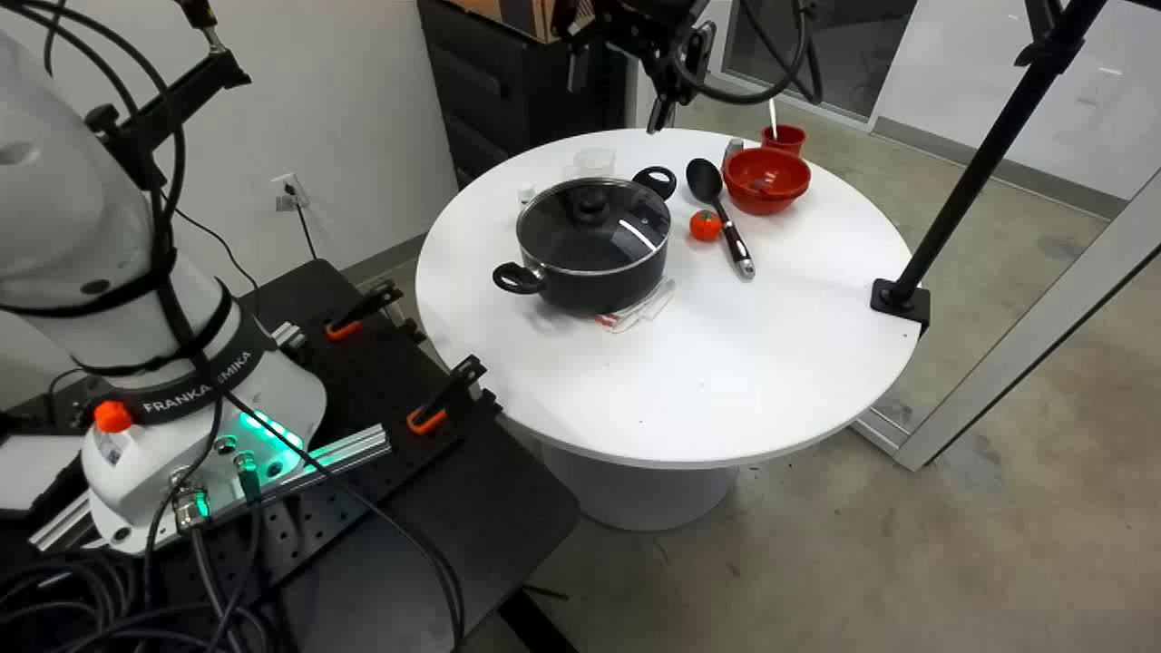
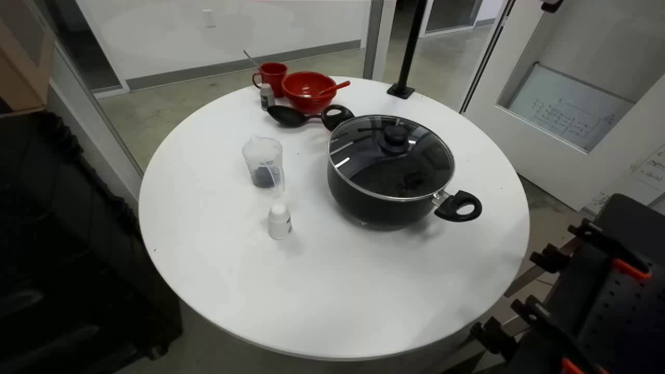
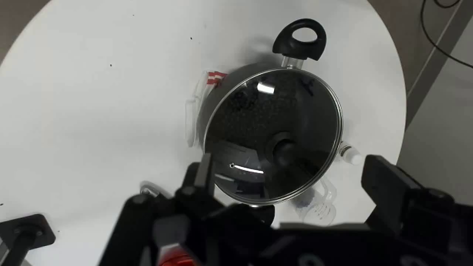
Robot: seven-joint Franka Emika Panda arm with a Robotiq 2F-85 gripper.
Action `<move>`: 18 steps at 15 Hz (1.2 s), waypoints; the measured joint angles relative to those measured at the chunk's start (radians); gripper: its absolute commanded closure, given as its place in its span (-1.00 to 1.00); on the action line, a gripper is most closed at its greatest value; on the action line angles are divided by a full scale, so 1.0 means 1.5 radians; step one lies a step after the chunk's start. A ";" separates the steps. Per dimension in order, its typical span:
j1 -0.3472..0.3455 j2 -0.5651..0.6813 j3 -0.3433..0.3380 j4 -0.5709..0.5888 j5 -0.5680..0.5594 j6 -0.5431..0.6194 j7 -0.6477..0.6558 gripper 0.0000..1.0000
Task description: Move the cup to the right
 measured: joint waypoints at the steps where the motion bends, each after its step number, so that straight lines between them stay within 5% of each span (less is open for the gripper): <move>1: 0.000 0.000 0.000 0.000 0.000 0.000 0.000 -1.00; 9: -0.034 -0.005 0.106 0.000 -0.014 0.012 0.001 -1.00; 18: 0.031 -0.002 0.232 0.007 -0.070 0.097 -0.002 -1.00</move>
